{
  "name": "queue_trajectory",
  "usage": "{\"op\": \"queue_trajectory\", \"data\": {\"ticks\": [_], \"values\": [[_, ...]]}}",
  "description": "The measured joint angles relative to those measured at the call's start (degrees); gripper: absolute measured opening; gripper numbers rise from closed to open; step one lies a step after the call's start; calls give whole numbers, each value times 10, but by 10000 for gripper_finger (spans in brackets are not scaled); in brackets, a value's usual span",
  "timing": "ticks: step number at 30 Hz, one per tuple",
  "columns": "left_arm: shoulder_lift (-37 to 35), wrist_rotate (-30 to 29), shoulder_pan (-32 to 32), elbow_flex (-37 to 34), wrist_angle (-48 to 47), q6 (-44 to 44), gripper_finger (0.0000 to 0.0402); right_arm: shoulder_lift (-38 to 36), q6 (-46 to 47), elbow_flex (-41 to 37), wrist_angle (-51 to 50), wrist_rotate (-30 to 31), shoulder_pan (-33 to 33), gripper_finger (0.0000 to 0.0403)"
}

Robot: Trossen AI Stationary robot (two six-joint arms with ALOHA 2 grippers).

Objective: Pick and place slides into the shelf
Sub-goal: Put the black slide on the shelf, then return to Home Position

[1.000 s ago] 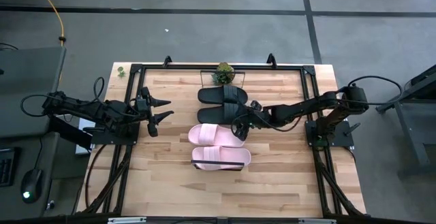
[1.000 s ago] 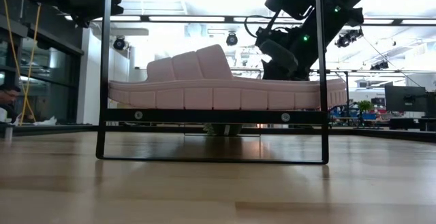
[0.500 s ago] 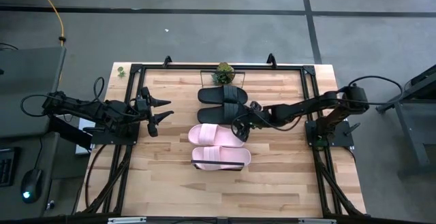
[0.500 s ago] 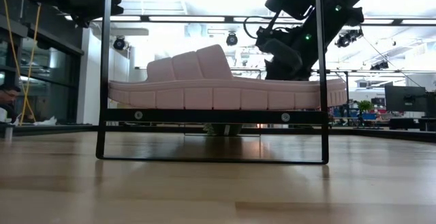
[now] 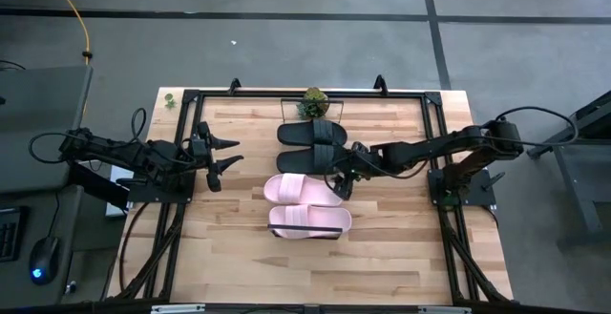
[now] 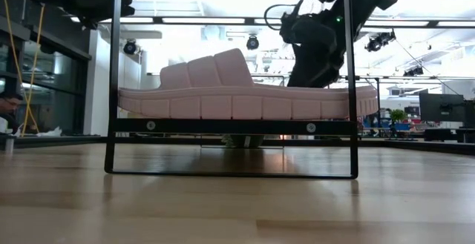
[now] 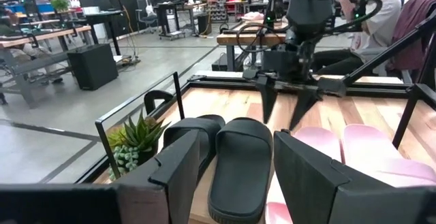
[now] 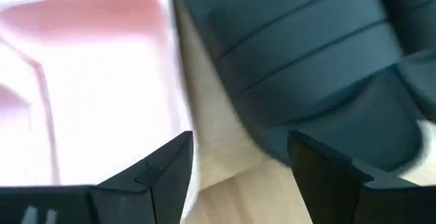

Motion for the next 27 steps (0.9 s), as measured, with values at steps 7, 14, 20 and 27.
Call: {"op": "queue_trajectory", "data": {"ticks": [7, 14, 20, 27], "values": [[2, 0, 0, 0, -16, 34, 172, 0, -54, 0, 0, -20, 0, 229], [2, 0, 0, 0, -13, 28, 172, -4, -56, 0, 1, -2, -18, 229], [2, 45, 0, 0, 15, 29, 172, -9, -22, 38, -44, -71, -53, 229], [2, 82, 0, 0, 3, 42, 172, -21, -120, 56, -4, -105, -17, 229]]}}
